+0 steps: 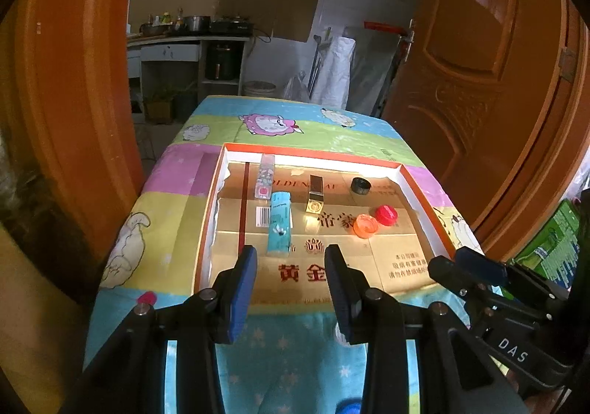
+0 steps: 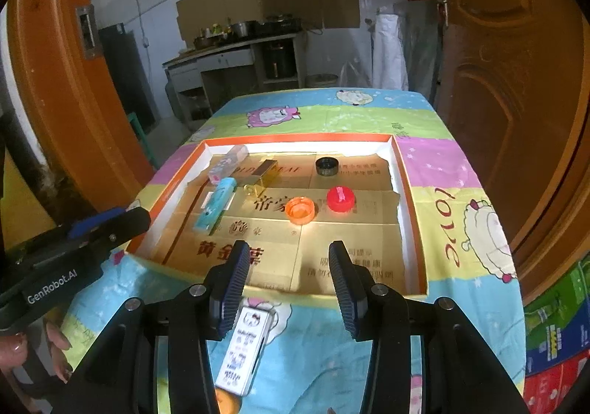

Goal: Organize rigid objects
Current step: 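Move both open grippers back toward the remaining items on the tablecloth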

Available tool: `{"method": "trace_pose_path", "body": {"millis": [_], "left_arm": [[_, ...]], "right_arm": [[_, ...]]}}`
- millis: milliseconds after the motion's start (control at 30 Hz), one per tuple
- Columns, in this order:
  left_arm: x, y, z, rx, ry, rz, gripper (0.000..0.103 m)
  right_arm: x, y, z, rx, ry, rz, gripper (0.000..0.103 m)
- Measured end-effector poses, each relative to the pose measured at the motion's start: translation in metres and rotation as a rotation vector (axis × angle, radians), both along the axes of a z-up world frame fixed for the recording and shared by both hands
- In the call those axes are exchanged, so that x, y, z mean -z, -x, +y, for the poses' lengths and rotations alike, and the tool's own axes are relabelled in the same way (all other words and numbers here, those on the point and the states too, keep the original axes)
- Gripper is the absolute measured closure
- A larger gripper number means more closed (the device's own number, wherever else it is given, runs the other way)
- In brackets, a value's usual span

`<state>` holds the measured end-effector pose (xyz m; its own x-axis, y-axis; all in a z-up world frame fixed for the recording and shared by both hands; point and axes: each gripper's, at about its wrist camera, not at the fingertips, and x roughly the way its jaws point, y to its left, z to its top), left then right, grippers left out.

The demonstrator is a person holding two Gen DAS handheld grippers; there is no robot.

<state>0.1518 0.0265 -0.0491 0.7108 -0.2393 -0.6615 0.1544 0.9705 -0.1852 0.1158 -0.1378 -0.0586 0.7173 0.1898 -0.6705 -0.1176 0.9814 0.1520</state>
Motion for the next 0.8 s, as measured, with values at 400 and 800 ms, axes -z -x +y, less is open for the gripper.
{"method": "trace_pose_path", "body": {"millis": [400, 800], "left_arm": [[-0.003, 0.04, 0.003, 0.03, -0.014, -0.014, 0.065], [0.009, 0.079, 0.002, 0.079, -0.023, -0.01, 0.065]], "right_arm": [[-0.014, 0.042, 0.004, 0.01, 0.013, -0.015, 0.057], [-0.014, 0.08, 0.009, 0.012, 0.03, -0.029, 0.057]]}}
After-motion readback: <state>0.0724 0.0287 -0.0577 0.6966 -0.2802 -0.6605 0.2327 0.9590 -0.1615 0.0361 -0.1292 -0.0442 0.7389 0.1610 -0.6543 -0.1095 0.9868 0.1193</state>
